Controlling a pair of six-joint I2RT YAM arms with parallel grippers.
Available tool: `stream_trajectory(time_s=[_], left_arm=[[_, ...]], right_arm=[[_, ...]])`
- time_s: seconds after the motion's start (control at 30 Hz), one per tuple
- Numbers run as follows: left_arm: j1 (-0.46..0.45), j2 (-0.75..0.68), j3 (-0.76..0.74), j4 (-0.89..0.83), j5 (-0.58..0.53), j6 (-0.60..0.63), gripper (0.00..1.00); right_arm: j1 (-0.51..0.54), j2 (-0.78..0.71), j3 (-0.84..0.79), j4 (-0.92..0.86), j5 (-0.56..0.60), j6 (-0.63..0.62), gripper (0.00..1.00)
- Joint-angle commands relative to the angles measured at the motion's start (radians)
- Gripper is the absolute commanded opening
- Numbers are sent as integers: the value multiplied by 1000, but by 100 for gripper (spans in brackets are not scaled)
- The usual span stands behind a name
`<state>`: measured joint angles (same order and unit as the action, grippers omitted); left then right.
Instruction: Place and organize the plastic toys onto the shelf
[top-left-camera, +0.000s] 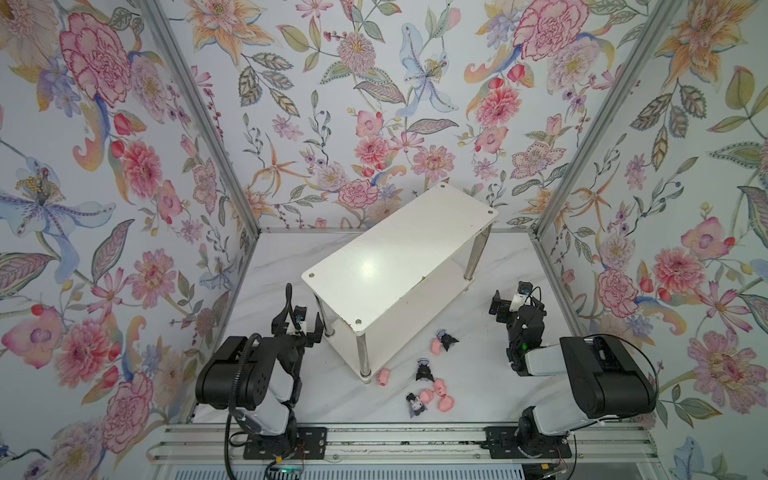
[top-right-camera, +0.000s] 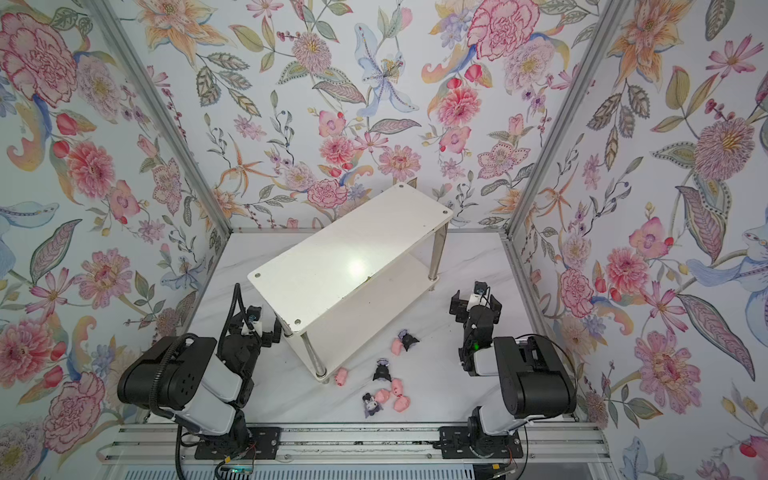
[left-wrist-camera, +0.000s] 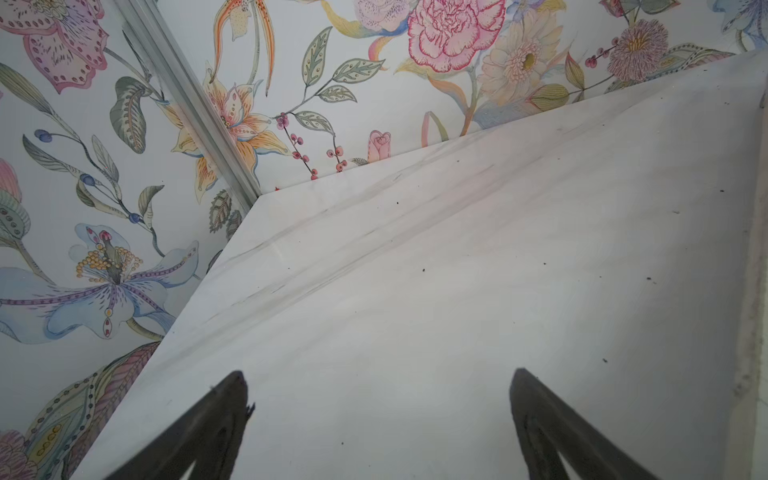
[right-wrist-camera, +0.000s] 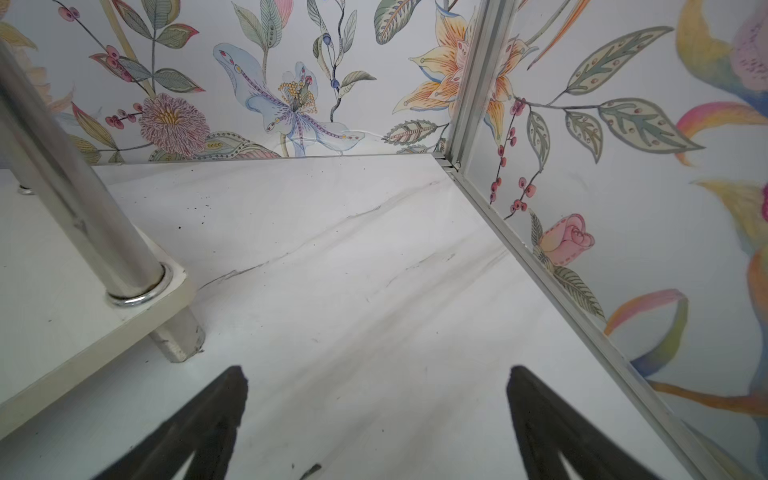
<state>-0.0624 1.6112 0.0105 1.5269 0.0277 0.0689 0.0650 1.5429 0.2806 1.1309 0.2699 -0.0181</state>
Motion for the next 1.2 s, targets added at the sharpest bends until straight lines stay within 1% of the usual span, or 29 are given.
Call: stream_trajectory(time_s=[0.0, 0.17, 0.43, 0.93, 1.0, 1.03, 1.07, 1.1, 1.13, 1.17], left_arm=[[-14, 9, -5, 268, 51, 18, 99], [-14, 7, -7, 268, 40, 16, 99], [-13, 7, -3, 268, -101, -34, 99], [-6, 4, 1, 268, -105, -41, 99], [-21, -67, -21, 265, -112, -27, 99], [-37, -113, -41, 267, -153, -21, 99], [-50, -171, -63, 266, -205, -18, 99], [-68, -236, -88, 261, -256, -15, 99], [-88, -300, -106, 244, -306, -14, 99], [-113, -382, -113, 188, -396, -21, 99]], right_arm=[[1, 10, -6, 17, 5, 15, 99], [-1, 10, -6, 17, 5, 17, 99], [0, 10, -6, 16, 4, 16, 99], [0, 10, -5, 17, 4, 16, 99], [8, -10, -9, 19, 11, 3, 99], [18, -37, -8, -7, 14, -4, 99], [29, -66, -5, -37, 18, -19, 99], [50, -101, 1, -73, 75, -32, 99], [66, -137, 7, -107, 106, -41, 99], [82, -180, 17, -155, 126, -51, 99]])
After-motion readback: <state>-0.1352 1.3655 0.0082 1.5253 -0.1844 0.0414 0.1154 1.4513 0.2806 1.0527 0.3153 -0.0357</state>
